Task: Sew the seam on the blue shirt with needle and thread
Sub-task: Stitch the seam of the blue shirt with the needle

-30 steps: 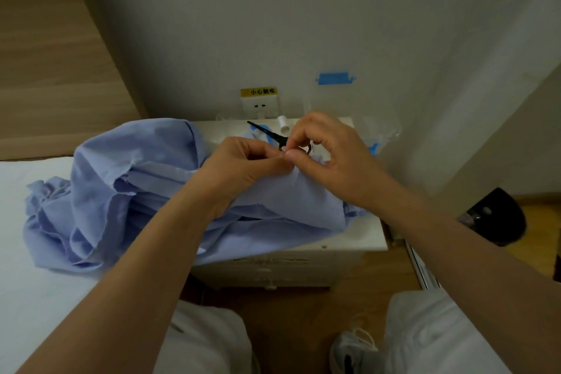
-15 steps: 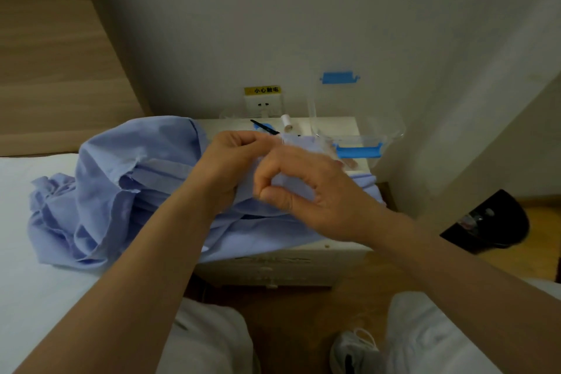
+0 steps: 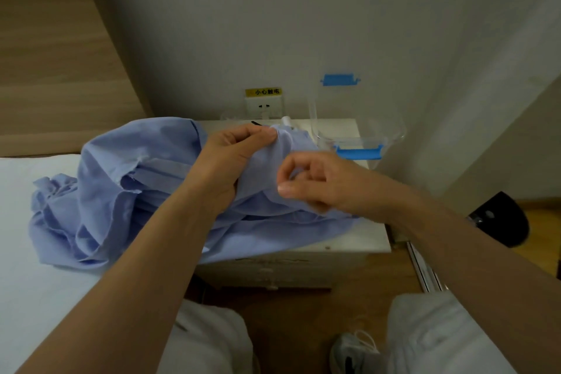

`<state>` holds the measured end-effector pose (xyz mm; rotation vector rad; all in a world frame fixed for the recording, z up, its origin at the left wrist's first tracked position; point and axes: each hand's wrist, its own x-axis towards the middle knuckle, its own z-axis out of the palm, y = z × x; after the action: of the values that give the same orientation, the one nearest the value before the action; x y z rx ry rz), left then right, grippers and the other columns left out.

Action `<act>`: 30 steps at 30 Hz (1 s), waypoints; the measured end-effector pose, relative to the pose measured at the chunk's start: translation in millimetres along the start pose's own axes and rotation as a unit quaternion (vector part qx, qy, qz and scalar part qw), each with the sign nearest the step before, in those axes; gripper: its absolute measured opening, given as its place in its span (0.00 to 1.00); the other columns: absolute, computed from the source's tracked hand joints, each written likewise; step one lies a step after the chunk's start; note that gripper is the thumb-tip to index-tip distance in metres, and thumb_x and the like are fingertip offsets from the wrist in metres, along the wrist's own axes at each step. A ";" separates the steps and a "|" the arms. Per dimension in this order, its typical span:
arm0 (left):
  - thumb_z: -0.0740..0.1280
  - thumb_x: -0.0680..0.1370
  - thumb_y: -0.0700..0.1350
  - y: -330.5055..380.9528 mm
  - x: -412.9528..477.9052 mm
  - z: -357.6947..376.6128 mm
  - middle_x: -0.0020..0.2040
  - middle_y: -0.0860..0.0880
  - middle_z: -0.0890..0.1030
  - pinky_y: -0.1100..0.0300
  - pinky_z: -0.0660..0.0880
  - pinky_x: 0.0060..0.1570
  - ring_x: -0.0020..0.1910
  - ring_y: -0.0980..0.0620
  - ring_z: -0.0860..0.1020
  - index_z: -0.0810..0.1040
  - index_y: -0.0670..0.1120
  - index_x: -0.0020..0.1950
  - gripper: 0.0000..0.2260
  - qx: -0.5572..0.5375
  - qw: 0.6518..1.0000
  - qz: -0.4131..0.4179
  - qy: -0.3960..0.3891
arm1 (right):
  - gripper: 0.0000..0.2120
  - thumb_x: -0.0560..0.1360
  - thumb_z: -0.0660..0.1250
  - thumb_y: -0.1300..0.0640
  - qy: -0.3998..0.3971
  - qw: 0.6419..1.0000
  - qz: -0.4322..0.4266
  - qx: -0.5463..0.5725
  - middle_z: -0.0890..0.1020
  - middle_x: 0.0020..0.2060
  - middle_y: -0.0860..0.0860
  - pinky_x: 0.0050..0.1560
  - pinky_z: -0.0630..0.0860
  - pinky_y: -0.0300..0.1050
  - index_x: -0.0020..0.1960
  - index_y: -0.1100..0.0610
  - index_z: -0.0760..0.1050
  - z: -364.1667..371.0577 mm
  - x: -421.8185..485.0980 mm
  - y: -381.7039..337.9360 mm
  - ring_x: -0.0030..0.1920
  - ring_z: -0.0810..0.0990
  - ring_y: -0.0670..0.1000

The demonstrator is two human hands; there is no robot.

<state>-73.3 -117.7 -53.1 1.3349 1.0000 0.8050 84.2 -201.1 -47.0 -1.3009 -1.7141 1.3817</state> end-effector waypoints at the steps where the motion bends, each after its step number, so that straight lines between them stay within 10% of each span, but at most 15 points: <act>1: 0.64 0.79 0.41 0.2 -0.8 0.1 0.40 0.49 0.82 0.62 0.76 0.46 0.44 0.53 0.78 0.81 0.45 0.41 0.08 -0.008 1.000 -0.006 -0.010 | 0.05 0.76 0.68 0.56 0.088 0.995 -0.035 -0.011 0.68 0.24 0.44 0.29 0.65 0.31 0.47 0.57 0.76 1.5 3.2 1.6 0.24 0.65 0.42; 6: 0.66 0.78 0.39 3.1 -3.3 2.5 0.40 0.47 0.84 0.61 0.79 0.43 0.43 0.51 0.81 0.84 0.47 0.34 0.14 -0.048 0.997 -0.028 -0.044 | 0.08 0.73 0.74 0.56 0.346 0.920 -0.121 -0.138 0.66 0.19 0.44 0.31 0.63 0.31 0.43 0.56 0.75 9.2 14.4 16.0 0.24 0.67 0.45; 14: 0.67 0.76 0.38 3.5 -3.9 6.1 0.39 0.47 0.84 0.62 0.80 0.41 0.41 0.53 0.82 0.83 0.44 0.39 0.08 -0.063 0.995 -0.046 -0.057 | 0.08 0.74 0.72 0.55 0.419 0.877 -0.111 -0.208 0.68 0.20 0.43 0.31 0.68 0.41 0.40 0.48 0.74 10.1 22.4 21.3 0.27 0.71 0.41; 30: 0.68 0.76 0.41 0.3 -0.5 1.8 0.41 0.52 0.83 0.66 0.77 0.44 0.43 0.57 0.80 0.82 0.46 0.42 0.05 -0.021 1.000 -0.015 0.004 | 0.02 0.74 0.72 0.56 -0.017 0.974 -0.083 -0.210 0.69 0.23 0.43 0.33 0.66 0.32 0.43 0.52 0.79 14.3 5.3 11.6 0.27 0.69 0.44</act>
<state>-71.8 -118.8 -52.9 1.2781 1.0010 0.8044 73.6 -201.8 -63.0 -1.3145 -2.1664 0.9818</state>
